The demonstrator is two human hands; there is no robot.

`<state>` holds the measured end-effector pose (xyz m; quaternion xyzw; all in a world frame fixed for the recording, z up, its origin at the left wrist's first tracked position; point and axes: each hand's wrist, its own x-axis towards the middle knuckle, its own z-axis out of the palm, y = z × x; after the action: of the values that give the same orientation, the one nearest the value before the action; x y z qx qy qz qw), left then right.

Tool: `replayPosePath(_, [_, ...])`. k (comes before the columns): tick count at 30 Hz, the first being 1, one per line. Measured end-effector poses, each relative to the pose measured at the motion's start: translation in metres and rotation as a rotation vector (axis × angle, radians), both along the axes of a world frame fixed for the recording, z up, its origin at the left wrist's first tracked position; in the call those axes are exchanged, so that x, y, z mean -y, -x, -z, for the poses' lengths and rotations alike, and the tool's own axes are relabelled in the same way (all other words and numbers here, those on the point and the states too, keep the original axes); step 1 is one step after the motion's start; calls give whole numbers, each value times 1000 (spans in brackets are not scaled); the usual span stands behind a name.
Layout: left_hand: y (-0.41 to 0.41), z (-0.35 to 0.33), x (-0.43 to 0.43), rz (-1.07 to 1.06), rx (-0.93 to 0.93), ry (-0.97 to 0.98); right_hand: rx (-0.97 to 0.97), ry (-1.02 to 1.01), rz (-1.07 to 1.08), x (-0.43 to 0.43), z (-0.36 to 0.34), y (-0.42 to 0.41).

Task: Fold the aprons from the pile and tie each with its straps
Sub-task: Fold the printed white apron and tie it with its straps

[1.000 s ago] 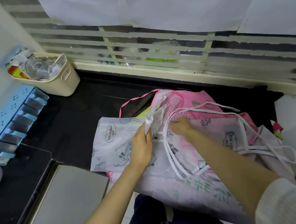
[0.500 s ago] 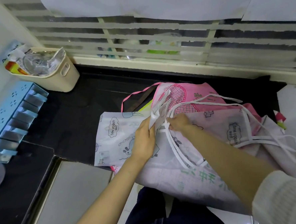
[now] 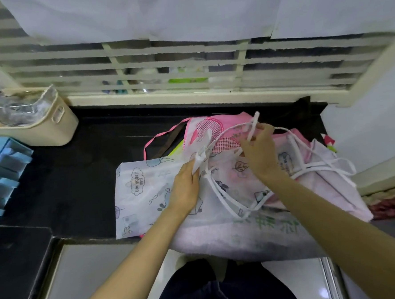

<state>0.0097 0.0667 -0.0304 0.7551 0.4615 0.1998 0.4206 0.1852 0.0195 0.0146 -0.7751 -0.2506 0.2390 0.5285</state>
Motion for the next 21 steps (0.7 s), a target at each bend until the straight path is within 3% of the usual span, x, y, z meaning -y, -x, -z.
replayPosePath(4, [1,9,2,71,-37,2,305,86,-92,43,17,16])
replayPosePath(6, [3,11,3,103,-44,0,396,352,-273,59,31,20])
replayPosePath(9, [6,13,4,140,-45,-7,471,922,-571,76,37,24])
replayPosePath(11, [7,12,4,159,-50,8,684,1127,-641,86,32,28])
replayPosePath(13, [8,12,4,173,-52,23,1008,1012,-562,90,31,26])
replayPosePath(15, [8,14,4,192,-64,32,1231,682,-495,95,32,27])
replayPosePath(18, [3,16,5,190,-86,42,1251,268,-641,108,36,46])
replayPosePath(21, [-1,14,7,197,-69,11,1180,263,-668,121,47,69])
